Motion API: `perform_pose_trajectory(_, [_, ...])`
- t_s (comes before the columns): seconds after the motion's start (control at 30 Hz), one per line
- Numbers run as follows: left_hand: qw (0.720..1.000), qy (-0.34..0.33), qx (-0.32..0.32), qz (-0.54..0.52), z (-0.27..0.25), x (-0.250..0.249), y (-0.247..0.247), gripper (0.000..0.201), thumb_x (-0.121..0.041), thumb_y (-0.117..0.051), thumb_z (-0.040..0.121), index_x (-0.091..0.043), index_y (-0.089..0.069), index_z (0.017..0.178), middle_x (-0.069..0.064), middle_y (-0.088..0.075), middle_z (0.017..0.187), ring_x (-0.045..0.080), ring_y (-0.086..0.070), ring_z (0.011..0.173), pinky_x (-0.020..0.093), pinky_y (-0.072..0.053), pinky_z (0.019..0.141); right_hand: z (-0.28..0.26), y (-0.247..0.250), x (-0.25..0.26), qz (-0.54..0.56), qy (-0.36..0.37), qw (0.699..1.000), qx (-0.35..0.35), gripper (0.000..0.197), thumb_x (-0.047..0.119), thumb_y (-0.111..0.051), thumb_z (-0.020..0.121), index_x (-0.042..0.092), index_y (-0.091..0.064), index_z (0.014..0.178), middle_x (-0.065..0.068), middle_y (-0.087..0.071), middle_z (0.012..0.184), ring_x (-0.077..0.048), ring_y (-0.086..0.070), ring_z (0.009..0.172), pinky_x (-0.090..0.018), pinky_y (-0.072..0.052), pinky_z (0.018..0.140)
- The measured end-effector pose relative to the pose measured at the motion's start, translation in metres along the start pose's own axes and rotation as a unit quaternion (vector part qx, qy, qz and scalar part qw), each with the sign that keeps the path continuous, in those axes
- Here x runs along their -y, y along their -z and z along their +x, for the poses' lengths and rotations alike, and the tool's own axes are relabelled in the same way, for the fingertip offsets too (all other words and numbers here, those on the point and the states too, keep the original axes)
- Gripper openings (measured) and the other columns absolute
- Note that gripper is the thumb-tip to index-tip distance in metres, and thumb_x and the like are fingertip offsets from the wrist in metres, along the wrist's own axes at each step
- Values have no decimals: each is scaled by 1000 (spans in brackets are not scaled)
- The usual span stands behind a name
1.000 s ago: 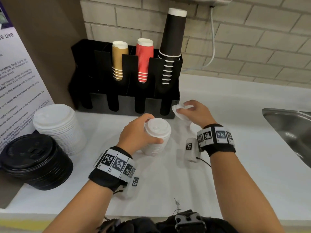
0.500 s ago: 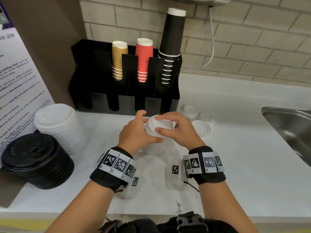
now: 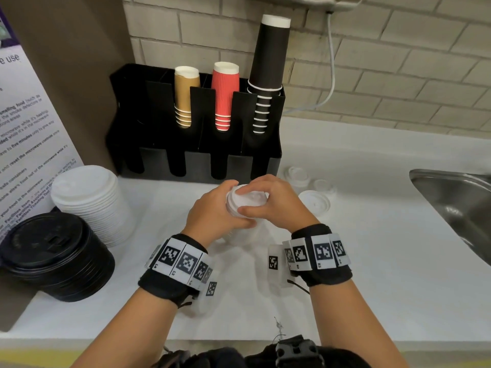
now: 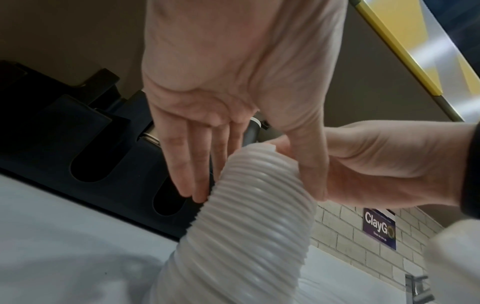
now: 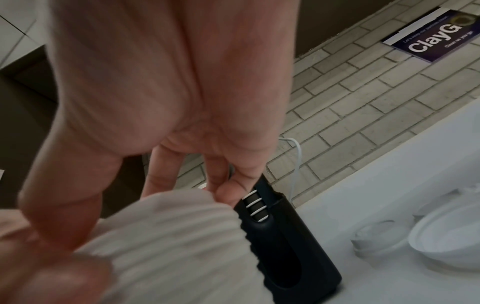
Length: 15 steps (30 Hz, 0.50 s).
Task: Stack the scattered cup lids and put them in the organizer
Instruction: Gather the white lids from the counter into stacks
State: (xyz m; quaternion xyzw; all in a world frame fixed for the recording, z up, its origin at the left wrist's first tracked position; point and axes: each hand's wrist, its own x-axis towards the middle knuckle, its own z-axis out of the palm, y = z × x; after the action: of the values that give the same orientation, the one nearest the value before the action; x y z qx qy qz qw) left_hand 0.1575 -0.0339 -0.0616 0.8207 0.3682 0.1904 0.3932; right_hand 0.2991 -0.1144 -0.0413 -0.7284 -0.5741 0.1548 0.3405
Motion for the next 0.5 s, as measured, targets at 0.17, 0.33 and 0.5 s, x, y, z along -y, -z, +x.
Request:
perform_pose_trajectory(0.17, [1000, -24, 10, -3, 3, 0, 4, 64, -50, -86, 62, -32, -62, 119, -13, -66, 104, 16, -61, 101, 45, -53, 88, -1, 12, -14, 78, -23, 996, 44, 29, 36, -74, 80, 31, -71, 108, 11, -58, 114, 2, -54, 103, -9, -42, 81])
perform_pose_trajectory(0.33, [999, -26, 22, 18, 8, 0, 7, 59, -48, -84, 67, -32, -62, 120, -8, -67, 114, 18, -58, 110, 44, -51, 91, 13, 49, -64, -46, -220, 973, -61, 32, 40, -65, 88, 19, -63, 113, -2, -59, 122, -11, -57, 109, -29, -41, 95])
perform_pose_trajectory(0.5, [999, -19, 24, 20, 9, 0, 6, 58, -48, -83, 68, -34, -61, 119, -9, -66, 114, 17, -58, 109, 44, -51, 91, 27, 68, -107, -208, -417, 885, -15, 54, 25, -65, 88, -1, -46, 131, -21, -56, 129, -36, -54, 118, -40, -45, 98])
